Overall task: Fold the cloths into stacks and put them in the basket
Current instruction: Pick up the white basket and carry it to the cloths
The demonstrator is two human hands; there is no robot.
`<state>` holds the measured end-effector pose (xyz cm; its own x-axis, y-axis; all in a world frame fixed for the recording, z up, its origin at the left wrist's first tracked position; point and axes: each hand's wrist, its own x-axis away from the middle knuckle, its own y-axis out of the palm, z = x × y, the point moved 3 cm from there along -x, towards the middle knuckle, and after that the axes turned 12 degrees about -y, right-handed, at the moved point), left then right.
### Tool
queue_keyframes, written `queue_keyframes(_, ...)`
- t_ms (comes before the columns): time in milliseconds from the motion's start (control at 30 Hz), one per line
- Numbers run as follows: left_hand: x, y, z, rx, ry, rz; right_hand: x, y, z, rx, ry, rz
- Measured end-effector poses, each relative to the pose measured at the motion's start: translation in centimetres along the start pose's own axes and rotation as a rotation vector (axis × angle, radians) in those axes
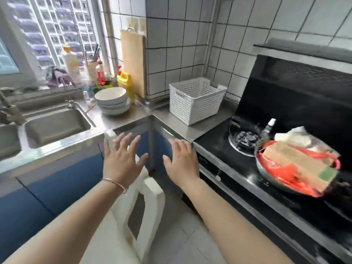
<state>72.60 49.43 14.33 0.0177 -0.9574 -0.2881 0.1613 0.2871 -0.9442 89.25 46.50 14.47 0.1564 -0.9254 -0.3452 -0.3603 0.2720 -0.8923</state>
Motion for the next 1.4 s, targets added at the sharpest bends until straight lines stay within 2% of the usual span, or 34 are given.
queue_keyframes(267, -13.1, 5.3, 11.7, 0.096, 0.091, -0.051, -7.8, -0.7, 12.5, 0.039, 0.125, -0.064)
queue_keyframes(367, -18.8, 6.3, 15.9, 0.15, 0.138, -0.021, -11.2, -2.0, 17.2, 0.058, 0.174, -0.071)
queue_keyframes(633, -31.2, 11.1, 23.6, 0.198, 0.051, -0.14, -21.7, -3.7, 29.8, 0.029, 0.231, -0.004)
queue_keyframes(767, -37.4, 14.3, 26.0, 0.293, -0.112, -0.197, -28.8, -3.2, 37.4, -0.014, 0.215, -0.003)
queue_keyframes(900, -43.2, 18.3, 27.8, 0.442, -0.375, -0.231, -36.9, -1.5, 45.7, -0.069, 0.222, -0.033)
queue_keyframes(1067, -48.1, 21.6, 28.3, 0.535, -0.762, -0.104, -45.4, 1.0, 54.5, -0.076, 0.297, -0.014)
queue_keyframes(1200, -49.2, 23.3, 27.6, 0.518, -0.967, -0.022, -50.6, 2.4, 58.7, -0.009, 0.256, 0.037)
queue_keyframes(1300, -50.1, 25.0, 27.2, 0.615, -1.088, -0.063, -53.8, 3.8, 60.9, 0.008, 0.235, 0.018)
queue_keyframes(1400, -50.7, 26.9, 26.9, 0.612, -1.157, -0.114, -56.3, 5.3, 62.4, -0.019, 0.275, -0.035)
